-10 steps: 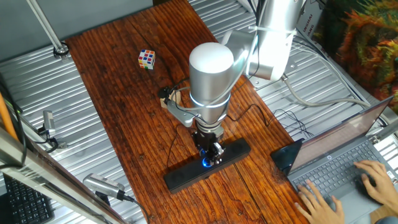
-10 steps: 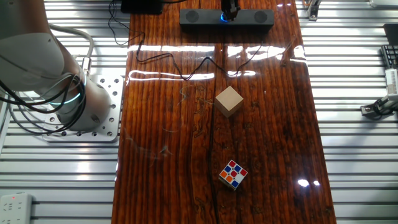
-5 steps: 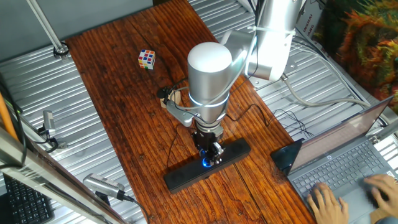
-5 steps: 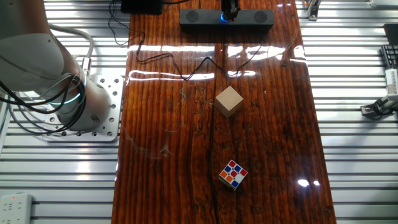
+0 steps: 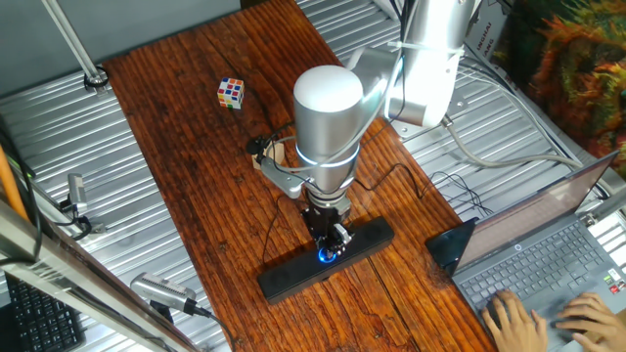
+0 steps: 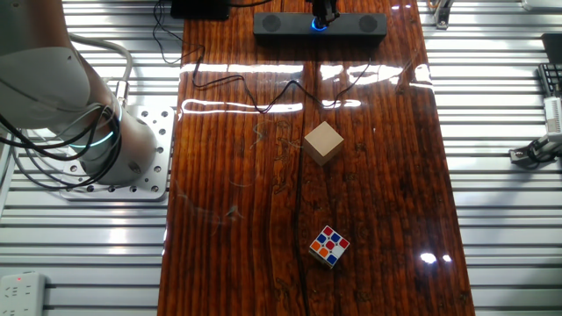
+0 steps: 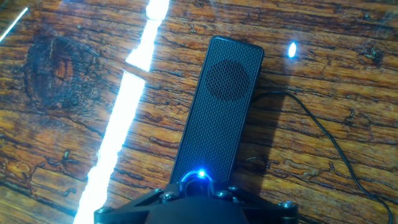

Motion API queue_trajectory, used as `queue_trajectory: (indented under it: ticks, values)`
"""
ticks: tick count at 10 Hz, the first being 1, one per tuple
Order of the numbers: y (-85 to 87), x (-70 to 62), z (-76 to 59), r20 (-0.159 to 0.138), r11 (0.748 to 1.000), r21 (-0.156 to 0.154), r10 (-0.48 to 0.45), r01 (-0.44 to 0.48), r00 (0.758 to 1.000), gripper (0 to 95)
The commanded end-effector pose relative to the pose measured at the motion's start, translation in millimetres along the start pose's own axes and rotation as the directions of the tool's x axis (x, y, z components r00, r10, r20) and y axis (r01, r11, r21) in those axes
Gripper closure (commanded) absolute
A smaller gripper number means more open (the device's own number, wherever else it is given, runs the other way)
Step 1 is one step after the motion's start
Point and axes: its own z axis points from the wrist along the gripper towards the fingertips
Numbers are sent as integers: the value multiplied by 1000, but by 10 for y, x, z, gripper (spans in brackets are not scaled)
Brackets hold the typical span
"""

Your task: Turn the knob to increase the volume of the speaker

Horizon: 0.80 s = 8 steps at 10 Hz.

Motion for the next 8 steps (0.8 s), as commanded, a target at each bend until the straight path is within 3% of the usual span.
queue_trajectory:
  ticks: [1, 8]
  values:
    - [0, 5, 1, 4, 1000, 0, -3, 3, 1000, 570]
    - [-5, 3, 18, 2, 1000, 1, -6, 6, 1000, 570]
